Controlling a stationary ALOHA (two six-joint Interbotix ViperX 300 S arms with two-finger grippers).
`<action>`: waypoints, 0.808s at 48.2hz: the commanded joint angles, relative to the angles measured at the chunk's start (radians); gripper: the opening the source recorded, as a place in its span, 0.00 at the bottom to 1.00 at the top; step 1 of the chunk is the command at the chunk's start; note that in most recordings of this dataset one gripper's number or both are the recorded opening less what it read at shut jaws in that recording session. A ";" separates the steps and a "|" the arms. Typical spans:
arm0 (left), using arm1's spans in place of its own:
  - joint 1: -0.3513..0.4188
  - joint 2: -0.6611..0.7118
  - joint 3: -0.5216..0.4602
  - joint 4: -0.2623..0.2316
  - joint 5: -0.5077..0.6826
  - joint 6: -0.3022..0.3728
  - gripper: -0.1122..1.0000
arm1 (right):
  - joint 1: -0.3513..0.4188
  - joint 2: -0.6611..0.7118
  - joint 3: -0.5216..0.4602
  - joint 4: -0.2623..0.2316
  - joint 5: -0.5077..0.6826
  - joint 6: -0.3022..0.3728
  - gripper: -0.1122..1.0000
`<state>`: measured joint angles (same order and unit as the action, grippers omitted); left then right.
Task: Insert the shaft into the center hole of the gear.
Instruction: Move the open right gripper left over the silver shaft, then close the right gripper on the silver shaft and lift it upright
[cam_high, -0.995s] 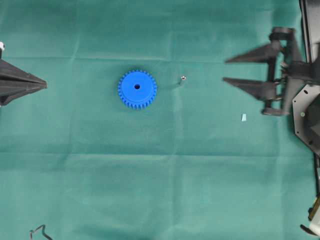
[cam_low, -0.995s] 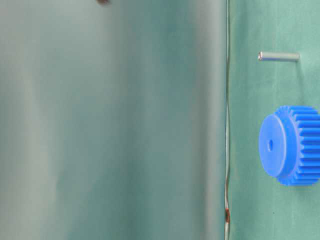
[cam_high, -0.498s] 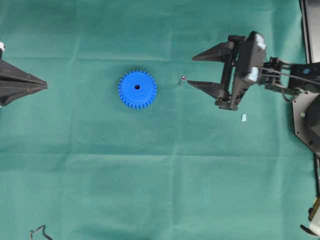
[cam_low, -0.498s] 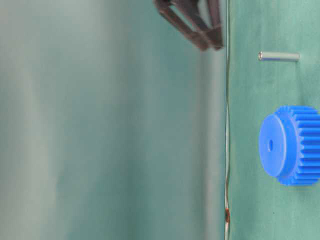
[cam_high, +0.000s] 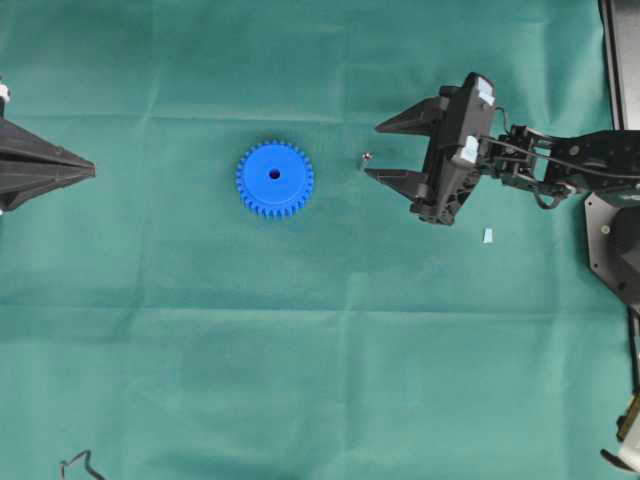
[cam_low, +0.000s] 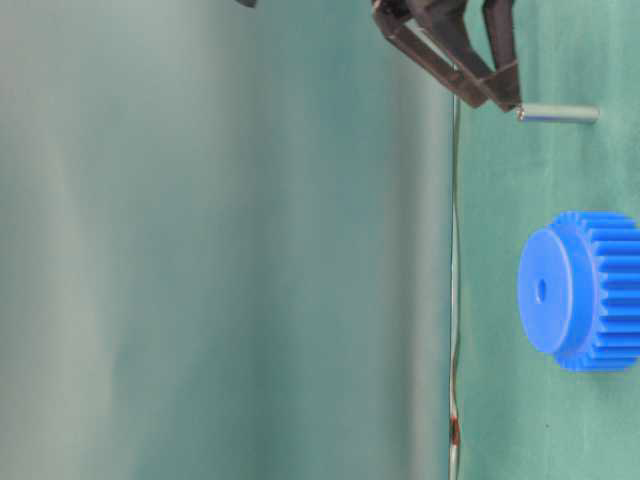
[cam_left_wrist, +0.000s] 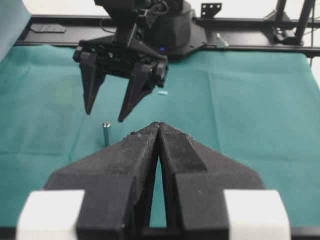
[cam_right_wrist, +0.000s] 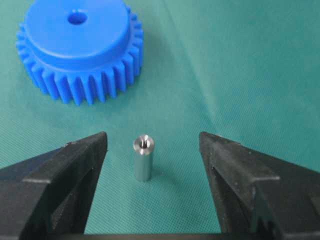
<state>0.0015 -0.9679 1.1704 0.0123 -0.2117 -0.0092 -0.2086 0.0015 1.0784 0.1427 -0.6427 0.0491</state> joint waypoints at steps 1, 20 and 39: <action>0.003 0.008 -0.021 0.003 -0.005 0.002 0.10 | -0.002 0.012 -0.025 0.003 -0.012 0.006 0.80; 0.003 0.008 -0.021 0.003 0.006 -0.002 0.10 | 0.003 0.071 -0.049 0.003 -0.021 0.017 0.73; 0.003 0.008 -0.021 0.003 0.009 -0.002 0.10 | 0.018 0.071 -0.044 0.003 -0.018 0.023 0.25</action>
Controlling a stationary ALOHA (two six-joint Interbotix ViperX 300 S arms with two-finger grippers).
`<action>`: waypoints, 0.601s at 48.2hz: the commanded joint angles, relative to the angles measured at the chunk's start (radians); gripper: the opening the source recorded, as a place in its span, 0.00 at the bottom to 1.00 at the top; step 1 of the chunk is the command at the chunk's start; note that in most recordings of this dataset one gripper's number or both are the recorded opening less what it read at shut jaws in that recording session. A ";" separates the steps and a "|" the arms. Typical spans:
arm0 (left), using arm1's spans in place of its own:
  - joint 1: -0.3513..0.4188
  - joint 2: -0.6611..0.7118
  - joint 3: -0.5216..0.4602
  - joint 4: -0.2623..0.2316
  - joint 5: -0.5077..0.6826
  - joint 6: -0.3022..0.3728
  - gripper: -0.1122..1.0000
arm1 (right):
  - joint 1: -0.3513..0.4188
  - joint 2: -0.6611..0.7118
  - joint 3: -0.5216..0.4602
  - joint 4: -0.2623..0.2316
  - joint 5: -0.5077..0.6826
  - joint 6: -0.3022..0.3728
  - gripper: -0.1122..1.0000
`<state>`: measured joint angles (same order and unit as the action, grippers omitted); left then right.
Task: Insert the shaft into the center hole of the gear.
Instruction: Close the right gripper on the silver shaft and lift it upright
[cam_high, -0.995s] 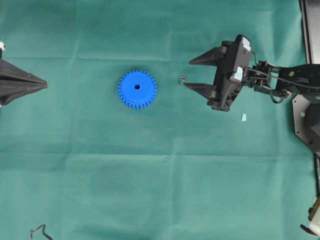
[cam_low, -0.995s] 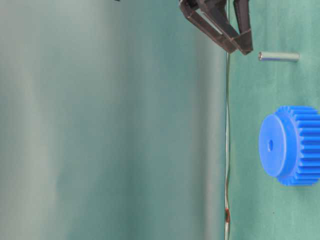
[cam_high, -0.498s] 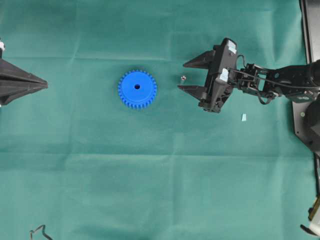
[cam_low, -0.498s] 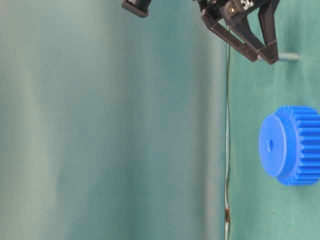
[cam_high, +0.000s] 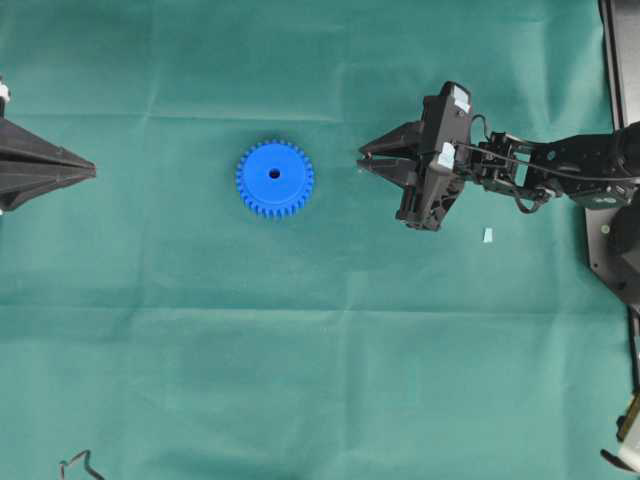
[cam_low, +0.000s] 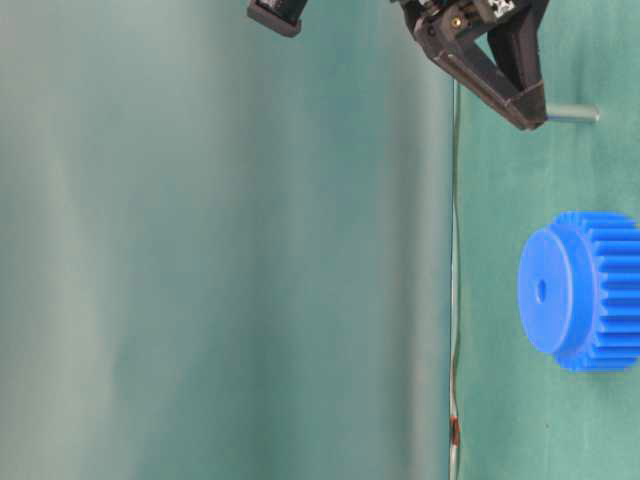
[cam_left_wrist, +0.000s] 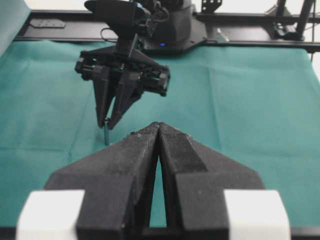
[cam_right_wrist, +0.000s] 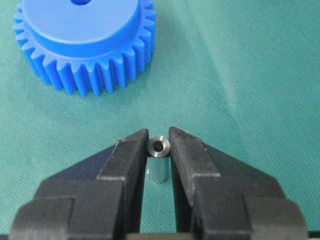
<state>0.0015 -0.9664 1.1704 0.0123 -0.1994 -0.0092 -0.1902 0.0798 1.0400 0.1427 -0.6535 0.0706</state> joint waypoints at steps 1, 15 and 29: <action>0.003 0.006 -0.021 0.003 -0.002 -0.002 0.10 | 0.000 -0.008 -0.008 0.003 -0.008 0.002 0.25; 0.003 0.005 -0.023 0.003 0.003 -0.002 0.10 | -0.002 -0.052 -0.023 0.006 0.029 0.002 0.25; 0.003 0.002 -0.023 0.003 0.005 -0.003 0.10 | -0.012 -0.202 -0.074 0.003 0.244 -0.008 0.25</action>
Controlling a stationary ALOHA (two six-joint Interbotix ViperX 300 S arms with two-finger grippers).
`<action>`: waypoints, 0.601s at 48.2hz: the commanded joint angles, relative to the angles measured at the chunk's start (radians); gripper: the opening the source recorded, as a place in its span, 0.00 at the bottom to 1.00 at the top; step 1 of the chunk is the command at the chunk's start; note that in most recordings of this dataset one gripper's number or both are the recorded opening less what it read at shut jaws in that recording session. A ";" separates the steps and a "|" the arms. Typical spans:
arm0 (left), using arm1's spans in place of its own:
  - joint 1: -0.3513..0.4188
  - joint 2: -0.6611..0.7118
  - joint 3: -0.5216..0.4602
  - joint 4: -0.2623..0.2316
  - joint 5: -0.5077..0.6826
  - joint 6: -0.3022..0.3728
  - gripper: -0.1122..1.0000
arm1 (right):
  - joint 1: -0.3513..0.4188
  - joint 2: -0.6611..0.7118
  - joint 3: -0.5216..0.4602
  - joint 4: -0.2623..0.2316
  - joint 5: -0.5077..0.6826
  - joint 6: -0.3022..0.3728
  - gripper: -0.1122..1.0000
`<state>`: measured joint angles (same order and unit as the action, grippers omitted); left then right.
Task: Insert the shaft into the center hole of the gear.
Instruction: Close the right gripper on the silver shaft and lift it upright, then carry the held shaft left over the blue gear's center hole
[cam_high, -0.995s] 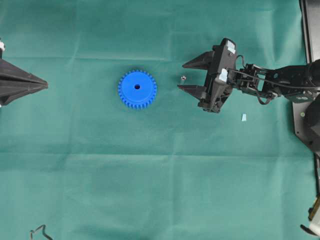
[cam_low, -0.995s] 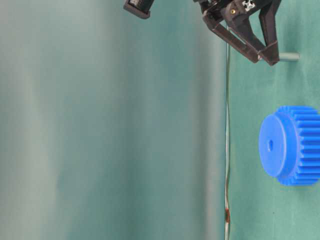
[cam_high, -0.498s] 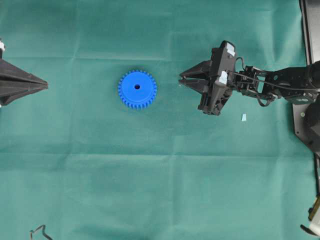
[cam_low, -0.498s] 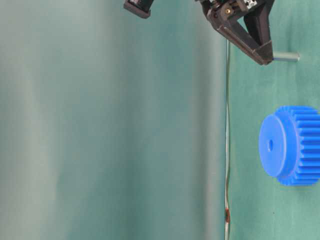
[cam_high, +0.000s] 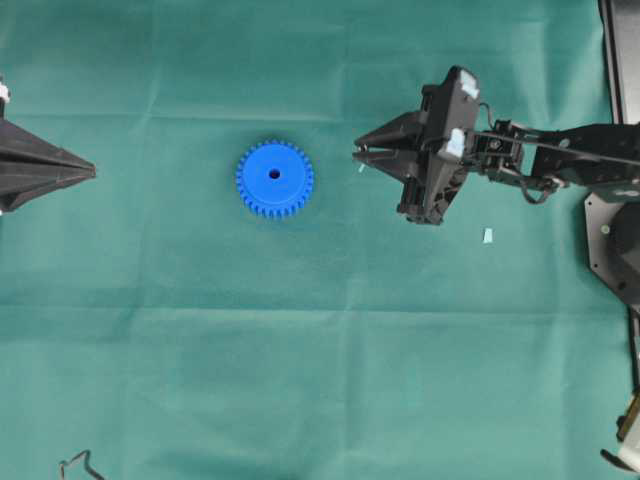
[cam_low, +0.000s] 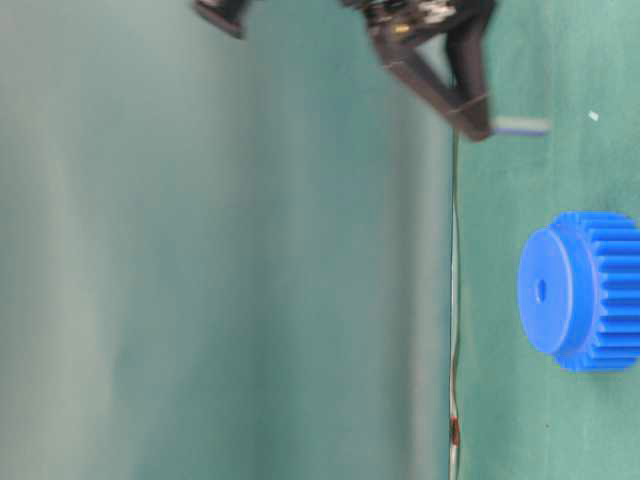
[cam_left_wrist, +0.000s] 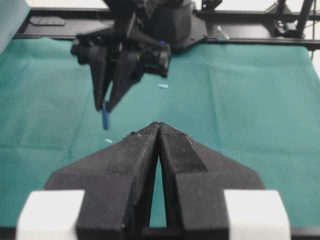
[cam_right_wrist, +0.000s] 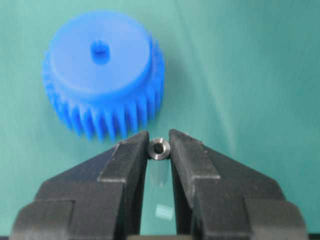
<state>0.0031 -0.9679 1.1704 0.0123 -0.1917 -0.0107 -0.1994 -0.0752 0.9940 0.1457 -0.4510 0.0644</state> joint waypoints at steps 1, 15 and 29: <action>0.002 0.003 -0.023 0.003 -0.005 -0.002 0.10 | -0.003 -0.054 -0.031 0.000 0.052 -0.002 0.25; 0.002 0.008 -0.023 0.003 -0.005 -0.002 0.10 | -0.003 -0.069 -0.040 0.000 0.083 0.003 0.25; 0.002 0.008 -0.023 0.003 -0.005 0.000 0.10 | 0.011 -0.015 -0.137 0.003 0.087 0.003 0.25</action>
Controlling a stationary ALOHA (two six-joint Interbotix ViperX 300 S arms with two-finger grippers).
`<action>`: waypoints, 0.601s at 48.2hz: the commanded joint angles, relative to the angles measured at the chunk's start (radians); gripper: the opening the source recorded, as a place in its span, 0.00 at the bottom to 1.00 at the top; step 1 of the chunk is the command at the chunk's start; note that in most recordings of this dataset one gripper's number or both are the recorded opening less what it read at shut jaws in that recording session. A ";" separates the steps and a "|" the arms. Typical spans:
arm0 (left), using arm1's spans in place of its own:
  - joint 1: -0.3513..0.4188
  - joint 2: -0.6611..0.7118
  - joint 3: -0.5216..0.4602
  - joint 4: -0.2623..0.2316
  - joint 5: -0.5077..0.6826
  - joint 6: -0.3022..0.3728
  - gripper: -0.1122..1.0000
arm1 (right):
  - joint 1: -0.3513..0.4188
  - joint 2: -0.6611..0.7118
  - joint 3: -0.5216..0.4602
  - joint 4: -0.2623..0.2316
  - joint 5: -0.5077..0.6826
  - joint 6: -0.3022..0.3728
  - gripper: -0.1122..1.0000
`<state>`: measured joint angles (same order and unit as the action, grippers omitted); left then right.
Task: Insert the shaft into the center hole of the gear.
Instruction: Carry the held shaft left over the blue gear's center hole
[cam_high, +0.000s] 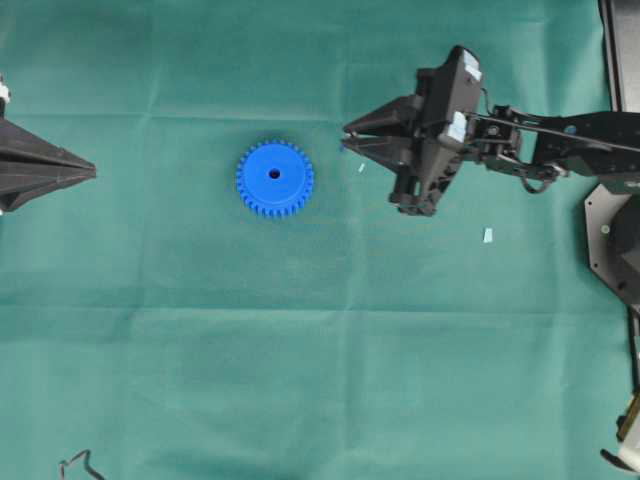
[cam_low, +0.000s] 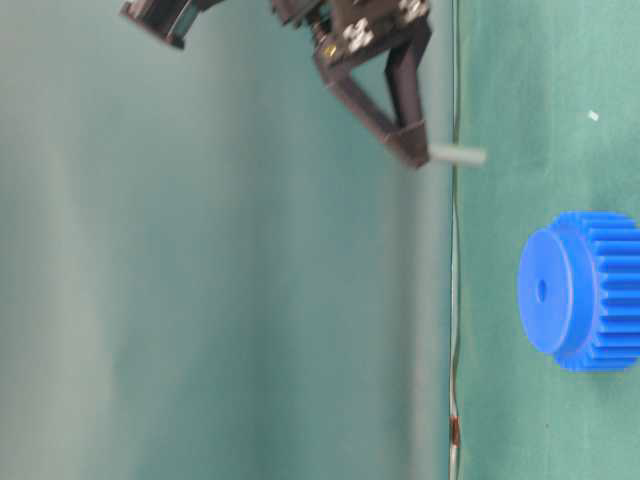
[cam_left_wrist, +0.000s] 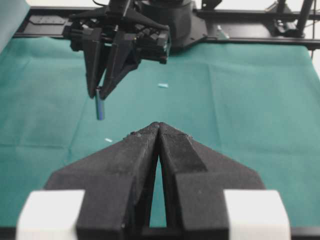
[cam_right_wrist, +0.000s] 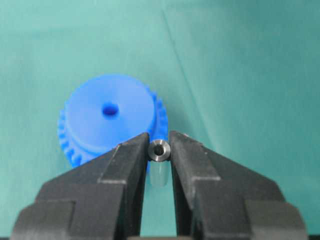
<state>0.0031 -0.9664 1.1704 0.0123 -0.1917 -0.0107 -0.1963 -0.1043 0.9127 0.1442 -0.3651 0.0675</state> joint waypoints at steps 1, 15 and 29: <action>0.002 0.006 -0.023 0.003 -0.005 -0.002 0.10 | 0.009 0.023 -0.066 0.002 0.003 0.000 0.25; 0.002 0.006 -0.021 0.003 -0.005 0.000 0.10 | 0.035 0.138 -0.233 -0.009 0.067 -0.006 0.25; 0.002 0.006 -0.021 0.003 -0.005 -0.002 0.10 | 0.043 0.190 -0.296 -0.009 0.091 -0.006 0.25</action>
<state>0.0031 -0.9679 1.1704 0.0138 -0.1902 -0.0123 -0.1565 0.0951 0.6427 0.1350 -0.2746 0.0614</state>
